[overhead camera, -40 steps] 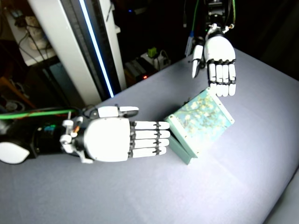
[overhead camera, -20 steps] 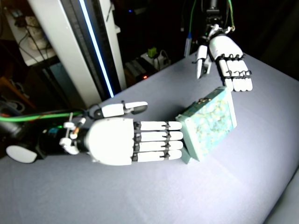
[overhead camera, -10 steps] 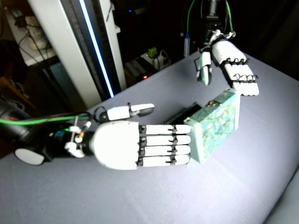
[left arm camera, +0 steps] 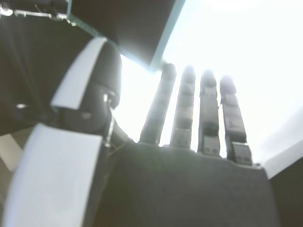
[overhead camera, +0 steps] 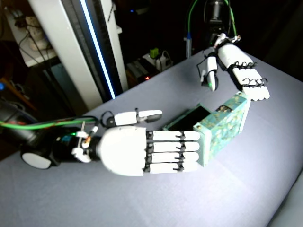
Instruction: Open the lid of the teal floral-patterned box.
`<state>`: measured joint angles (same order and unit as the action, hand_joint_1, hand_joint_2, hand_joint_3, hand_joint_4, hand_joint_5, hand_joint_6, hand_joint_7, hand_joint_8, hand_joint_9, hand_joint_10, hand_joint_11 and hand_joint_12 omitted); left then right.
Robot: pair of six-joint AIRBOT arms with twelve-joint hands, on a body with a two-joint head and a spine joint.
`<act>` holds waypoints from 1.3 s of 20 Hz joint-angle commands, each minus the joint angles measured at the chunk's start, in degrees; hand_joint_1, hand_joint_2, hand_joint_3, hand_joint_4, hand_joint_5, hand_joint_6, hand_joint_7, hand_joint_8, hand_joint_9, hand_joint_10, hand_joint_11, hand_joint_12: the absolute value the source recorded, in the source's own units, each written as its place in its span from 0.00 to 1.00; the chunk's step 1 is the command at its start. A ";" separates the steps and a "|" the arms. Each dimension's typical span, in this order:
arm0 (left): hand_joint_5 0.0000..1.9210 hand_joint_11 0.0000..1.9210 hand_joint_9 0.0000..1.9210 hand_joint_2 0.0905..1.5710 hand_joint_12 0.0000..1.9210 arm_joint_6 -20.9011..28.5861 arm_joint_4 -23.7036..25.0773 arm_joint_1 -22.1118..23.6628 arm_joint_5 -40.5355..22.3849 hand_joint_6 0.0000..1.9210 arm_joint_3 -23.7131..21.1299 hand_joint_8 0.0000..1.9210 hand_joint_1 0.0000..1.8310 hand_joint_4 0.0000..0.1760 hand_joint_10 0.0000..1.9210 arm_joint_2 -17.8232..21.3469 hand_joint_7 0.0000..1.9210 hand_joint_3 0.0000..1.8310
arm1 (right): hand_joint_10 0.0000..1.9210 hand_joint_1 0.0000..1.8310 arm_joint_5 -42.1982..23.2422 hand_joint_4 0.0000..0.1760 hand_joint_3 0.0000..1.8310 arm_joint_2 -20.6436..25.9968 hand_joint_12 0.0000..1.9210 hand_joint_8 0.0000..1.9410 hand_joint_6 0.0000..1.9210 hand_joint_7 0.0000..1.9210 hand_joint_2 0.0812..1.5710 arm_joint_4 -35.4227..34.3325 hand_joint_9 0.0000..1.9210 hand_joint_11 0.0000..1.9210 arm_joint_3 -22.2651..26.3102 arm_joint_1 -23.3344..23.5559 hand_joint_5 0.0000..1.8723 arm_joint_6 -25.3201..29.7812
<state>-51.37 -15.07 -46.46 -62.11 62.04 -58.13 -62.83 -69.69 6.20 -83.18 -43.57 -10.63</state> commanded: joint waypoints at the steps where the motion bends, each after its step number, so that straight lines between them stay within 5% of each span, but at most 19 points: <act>1: 0.04 0.01 0.02 0.91 0.01 0.16 2.13 1.16 -6.22 0.00 0.17 0.00 0.14 0.00 0.00 -0.48 0.03 0.00 | 0.00 0.00 -5.55 0.00 0.00 -0.47 0.20 0.00 0.00 0.11 0.84 -0.69 0.08 0.00 -0.25 1.09 0.13 0.34; 12: 0.04 0.01 0.03 0.91 0.01 0.17 1.23 3.72 -4.42 0.00 2.77 0.00 0.05 0.00 0.00 -3.13 0.04 0.00 | 0.00 0.00 -3.37 0.00 0.00 -1.84 0.24 0.00 0.00 0.10 0.86 -0.99 0.07 0.00 -2.01 2.14 0.12 0.34; 20: 0.05 0.01 0.02 0.92 0.01 0.18 0.39 2.94 -5.29 0.00 2.42 0.00 0.13 0.00 0.00 -2.22 0.04 0.00 | 0.00 0.00 -3.17 0.00 0.00 -1.00 0.21 0.00 0.00 0.11 0.87 -1.61 0.08 0.00 -1.92 2.14 0.13 0.34; 26: 0.05 0.04 0.03 0.93 0.02 -0.08 -0.26 2.88 -5.63 0.00 2.51 0.00 0.11 0.00 0.00 -1.62 0.04 0.00 | 0.00 0.00 -2.57 0.00 0.00 -0.60 0.22 0.00 0.00 0.10 0.88 -1.67 0.08 0.00 -2.15 2.14 0.13 0.34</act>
<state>-51.48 -16.99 -43.86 -60.34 64.58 -60.29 -59.09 -70.65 5.82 -85.21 -42.28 -10.57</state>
